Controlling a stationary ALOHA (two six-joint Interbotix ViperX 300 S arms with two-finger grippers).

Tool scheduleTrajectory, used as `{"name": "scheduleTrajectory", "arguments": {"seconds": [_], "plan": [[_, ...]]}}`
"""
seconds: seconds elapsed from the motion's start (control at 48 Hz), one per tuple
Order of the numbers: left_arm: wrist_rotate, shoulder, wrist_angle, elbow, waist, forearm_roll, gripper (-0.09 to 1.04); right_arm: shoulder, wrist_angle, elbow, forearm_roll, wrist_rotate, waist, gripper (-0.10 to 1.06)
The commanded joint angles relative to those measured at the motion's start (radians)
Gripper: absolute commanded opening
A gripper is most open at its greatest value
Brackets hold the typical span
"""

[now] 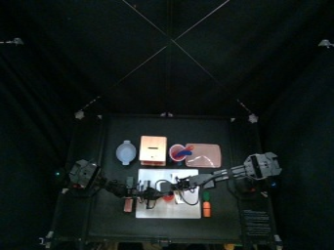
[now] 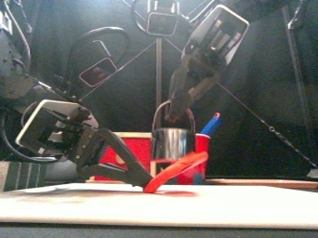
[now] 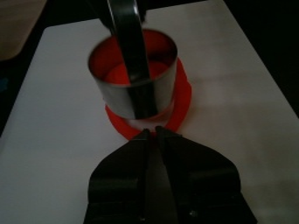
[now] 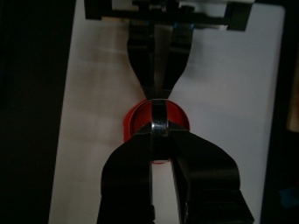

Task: Get the cutter from the drawer then cut the dough then place the extra dough in the bowl
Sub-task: Place the extra dough in the bowl

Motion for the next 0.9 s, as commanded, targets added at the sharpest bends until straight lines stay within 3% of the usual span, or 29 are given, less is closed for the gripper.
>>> {"name": "scheduleTrajectory", "arguments": {"seconds": [0.021, 0.333, 0.646, 0.896], "plan": [[0.000, -0.009, 0.002, -0.011, 0.003, 0.000, 0.59, -0.094, -0.002, -0.003, -0.009, 0.000, -0.008, 0.38], [0.000, -0.018, 0.003, -0.012, 0.003, -0.002, 0.59, -0.222, 0.009, 0.141, -0.014, 0.003, -0.017, 0.38], [0.006, -0.086, 0.005, -0.006, 0.020, -0.006, 0.59, -0.302, -0.012, 0.356, 0.052, 0.003, -0.049, 0.38], [0.008, -0.133, 0.060, -0.012, 0.034, -0.005, 0.59, -0.307, -0.095, 0.431, 0.071, 0.002, -0.054, 0.39]]}}
